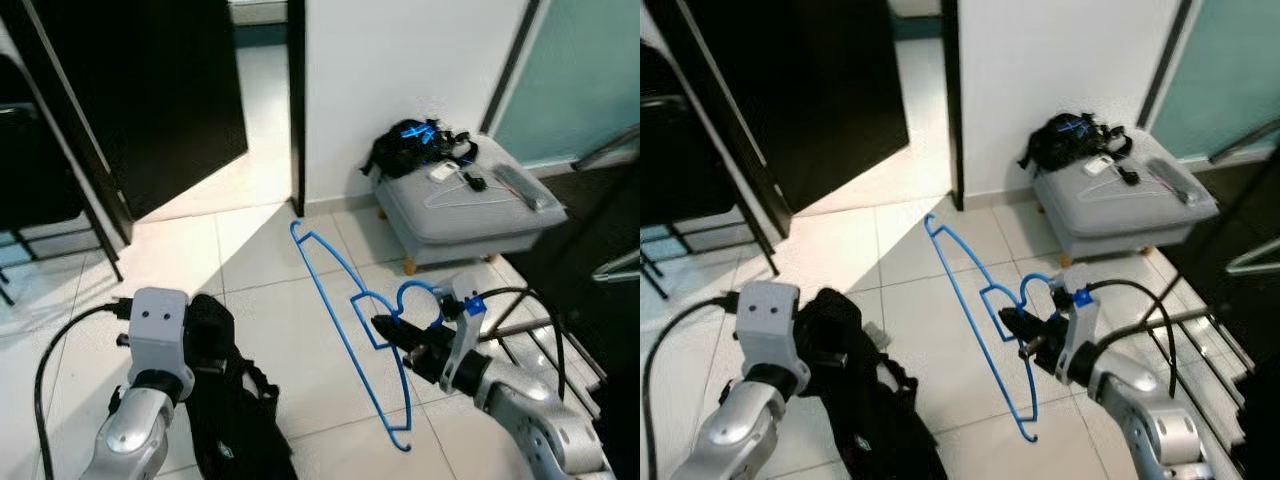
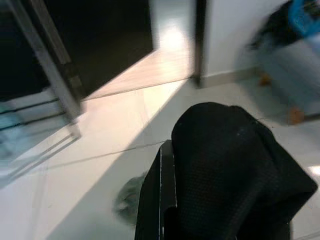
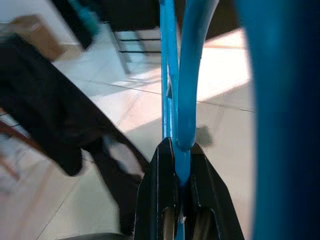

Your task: Hang hanger

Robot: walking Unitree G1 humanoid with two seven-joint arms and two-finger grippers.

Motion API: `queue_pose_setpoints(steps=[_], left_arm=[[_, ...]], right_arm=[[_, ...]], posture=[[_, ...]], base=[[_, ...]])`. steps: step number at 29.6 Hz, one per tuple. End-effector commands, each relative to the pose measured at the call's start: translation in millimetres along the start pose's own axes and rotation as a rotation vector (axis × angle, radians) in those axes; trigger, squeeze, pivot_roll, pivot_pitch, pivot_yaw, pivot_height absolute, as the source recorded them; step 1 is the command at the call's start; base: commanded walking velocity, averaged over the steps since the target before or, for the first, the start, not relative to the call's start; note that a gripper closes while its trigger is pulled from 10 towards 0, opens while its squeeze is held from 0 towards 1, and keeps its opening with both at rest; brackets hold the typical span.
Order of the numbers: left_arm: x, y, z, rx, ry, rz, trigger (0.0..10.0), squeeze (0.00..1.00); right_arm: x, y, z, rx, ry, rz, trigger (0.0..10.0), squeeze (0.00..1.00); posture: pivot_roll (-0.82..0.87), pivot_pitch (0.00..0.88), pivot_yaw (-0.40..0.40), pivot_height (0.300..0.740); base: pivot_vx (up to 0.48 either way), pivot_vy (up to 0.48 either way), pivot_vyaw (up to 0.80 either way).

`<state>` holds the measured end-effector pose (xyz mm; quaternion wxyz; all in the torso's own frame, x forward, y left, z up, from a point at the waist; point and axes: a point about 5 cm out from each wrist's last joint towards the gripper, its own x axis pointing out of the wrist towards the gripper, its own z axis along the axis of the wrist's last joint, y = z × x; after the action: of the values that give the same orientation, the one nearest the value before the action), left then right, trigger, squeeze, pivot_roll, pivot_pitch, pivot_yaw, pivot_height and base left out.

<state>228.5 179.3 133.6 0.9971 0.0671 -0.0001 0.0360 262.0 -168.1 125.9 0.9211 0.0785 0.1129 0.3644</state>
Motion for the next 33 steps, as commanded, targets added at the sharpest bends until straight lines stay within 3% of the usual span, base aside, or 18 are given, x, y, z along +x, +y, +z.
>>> queue_pose_setpoints(steps=[1, 11, 33], left_arm=[[-3.8, -2.0, 3, 0.023, -0.005, 0.000, 10.0, 0.00], [-3.4, 0.5, 2, 0.047, 0.016, -0.021, 10.0, 0.00], [14.4, 7.1, 0, -0.008, 0.022, -0.096, 10.0, 0.00]], right_arm=[[-4.2, -1.3, -2, 0.019, 0.011, -0.006, 10.0, 0.00], [-3.8, -3.5, 0, 0.039, 0.008, -0.009, 10.0, 0.00], [-0.2, -9.4, 2, 0.072, -0.011, -0.032, 10.0, 0.00]], posture=[[0.04, 0.115, -0.081, 0.740], [0.04, 0.102, -0.074, 0.740], [0.01, 0.031, -0.037, 0.740]], base=[[0.000, 0.000, 0.79], [0.000, 0.000, 0.79], [0.000, 0.000, 0.79]])
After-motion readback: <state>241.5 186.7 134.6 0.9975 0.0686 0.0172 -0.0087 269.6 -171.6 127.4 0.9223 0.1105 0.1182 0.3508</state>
